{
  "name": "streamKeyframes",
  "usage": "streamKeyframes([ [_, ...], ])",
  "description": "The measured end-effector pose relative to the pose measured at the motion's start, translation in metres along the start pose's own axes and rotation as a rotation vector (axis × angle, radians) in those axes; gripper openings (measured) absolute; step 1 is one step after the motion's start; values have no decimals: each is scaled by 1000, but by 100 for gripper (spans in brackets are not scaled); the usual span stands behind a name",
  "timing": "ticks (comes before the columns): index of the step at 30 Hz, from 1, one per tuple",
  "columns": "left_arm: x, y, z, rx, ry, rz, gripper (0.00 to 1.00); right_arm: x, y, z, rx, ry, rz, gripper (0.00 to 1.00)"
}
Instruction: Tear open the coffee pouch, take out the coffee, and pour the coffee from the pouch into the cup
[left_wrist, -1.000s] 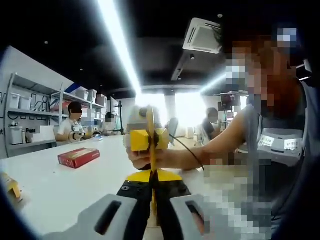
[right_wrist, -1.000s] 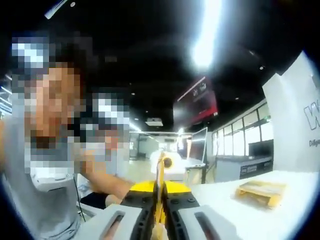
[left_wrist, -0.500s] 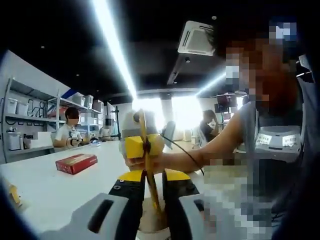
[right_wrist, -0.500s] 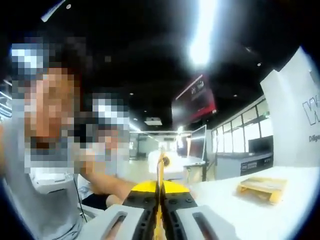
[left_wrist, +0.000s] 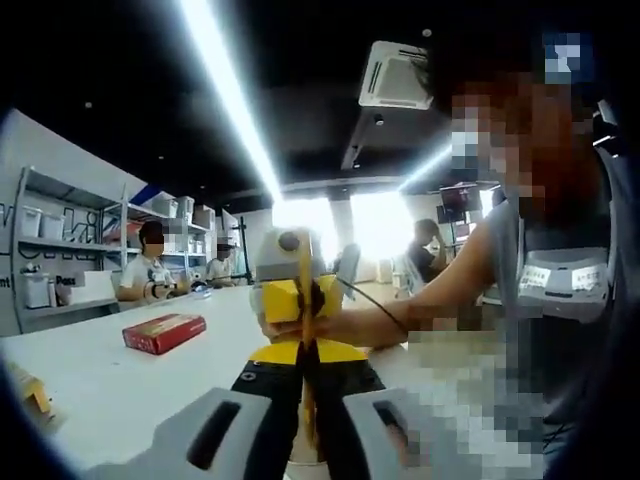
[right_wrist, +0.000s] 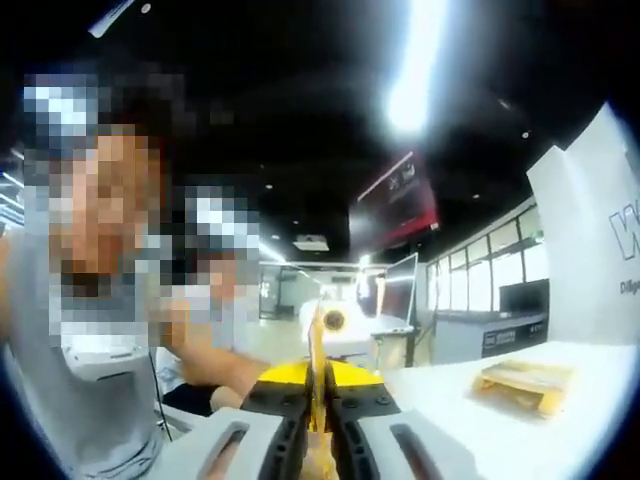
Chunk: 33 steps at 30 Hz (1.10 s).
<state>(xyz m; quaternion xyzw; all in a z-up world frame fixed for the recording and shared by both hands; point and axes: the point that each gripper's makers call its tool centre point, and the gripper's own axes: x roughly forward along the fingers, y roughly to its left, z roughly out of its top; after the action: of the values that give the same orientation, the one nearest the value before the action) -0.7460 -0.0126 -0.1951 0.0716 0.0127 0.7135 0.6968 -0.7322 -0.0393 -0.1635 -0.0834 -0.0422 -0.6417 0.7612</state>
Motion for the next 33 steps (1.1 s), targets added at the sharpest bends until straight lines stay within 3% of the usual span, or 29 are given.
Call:
streamKeyframes([
  [12,-1,0,-1,-14,21,1,5,-17,4,39,-53,-128,0,10],
  [21,0,0,-4,-11,33,1,5,-13,3,32,-24,-120,-4,3],
  [33,2,1,-1,24,9,8,10,-16,-1,36,-4,-130,-21,2],
])
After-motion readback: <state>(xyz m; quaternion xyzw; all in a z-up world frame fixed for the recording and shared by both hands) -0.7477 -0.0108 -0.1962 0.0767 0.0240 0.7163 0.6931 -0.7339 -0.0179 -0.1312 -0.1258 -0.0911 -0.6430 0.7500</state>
